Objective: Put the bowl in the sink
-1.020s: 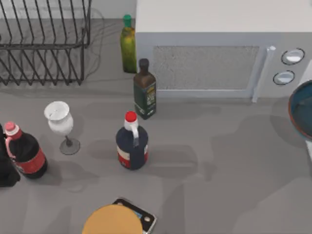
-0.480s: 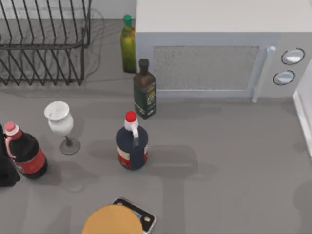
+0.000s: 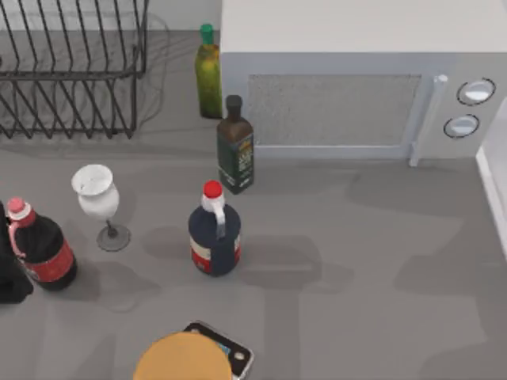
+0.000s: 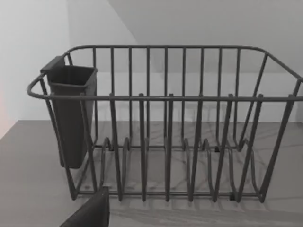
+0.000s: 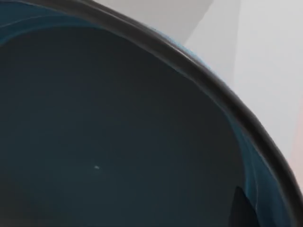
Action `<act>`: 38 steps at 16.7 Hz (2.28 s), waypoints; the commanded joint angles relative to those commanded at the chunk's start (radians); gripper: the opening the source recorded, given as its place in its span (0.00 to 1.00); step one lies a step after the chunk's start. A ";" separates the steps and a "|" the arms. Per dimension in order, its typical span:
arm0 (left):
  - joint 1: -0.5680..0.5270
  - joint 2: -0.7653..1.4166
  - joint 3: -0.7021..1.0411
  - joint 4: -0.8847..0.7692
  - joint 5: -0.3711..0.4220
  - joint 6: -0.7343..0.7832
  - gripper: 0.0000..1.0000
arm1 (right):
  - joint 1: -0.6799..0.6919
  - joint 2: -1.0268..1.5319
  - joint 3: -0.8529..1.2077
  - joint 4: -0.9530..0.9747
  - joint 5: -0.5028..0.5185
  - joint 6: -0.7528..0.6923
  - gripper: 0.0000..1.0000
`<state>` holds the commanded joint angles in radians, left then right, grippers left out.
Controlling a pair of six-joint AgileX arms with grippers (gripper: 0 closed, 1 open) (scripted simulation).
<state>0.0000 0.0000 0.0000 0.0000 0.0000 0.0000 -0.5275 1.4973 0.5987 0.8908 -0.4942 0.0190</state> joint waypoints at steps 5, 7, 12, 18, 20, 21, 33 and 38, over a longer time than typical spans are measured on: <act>0.000 0.000 0.000 0.000 0.000 0.000 1.00 | 0.001 -0.004 -0.003 0.015 -0.007 -0.001 0.00; 0.000 0.000 0.000 0.000 0.000 0.000 1.00 | -0.001 -0.001 0.001 0.015 -0.006 0.002 0.00; 0.000 0.000 0.000 0.000 0.000 0.000 1.00 | 0.093 0.084 -0.012 0.169 -0.017 0.026 0.00; 0.000 0.000 0.000 0.000 0.000 0.000 1.00 | 0.111 0.475 -0.067 0.610 -0.021 0.016 0.00; 0.000 0.000 0.000 0.000 0.000 0.000 1.00 | 0.077 0.595 -0.090 0.726 -0.010 0.006 0.00; 0.000 0.000 0.000 0.000 0.000 0.000 1.00 | 0.056 0.640 -0.099 0.769 -0.005 0.002 0.00; 0.000 0.000 0.000 0.000 0.000 0.000 1.00 | 0.000 0.719 -0.109 0.843 0.002 -0.004 0.38; 0.000 0.000 0.000 0.000 0.000 0.000 1.00 | 0.000 0.719 -0.109 0.843 0.002 -0.004 0.75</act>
<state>0.0000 0.0000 0.0000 0.0000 0.0000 0.0000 -0.5280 2.2165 0.4893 1.7342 -0.4924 0.0146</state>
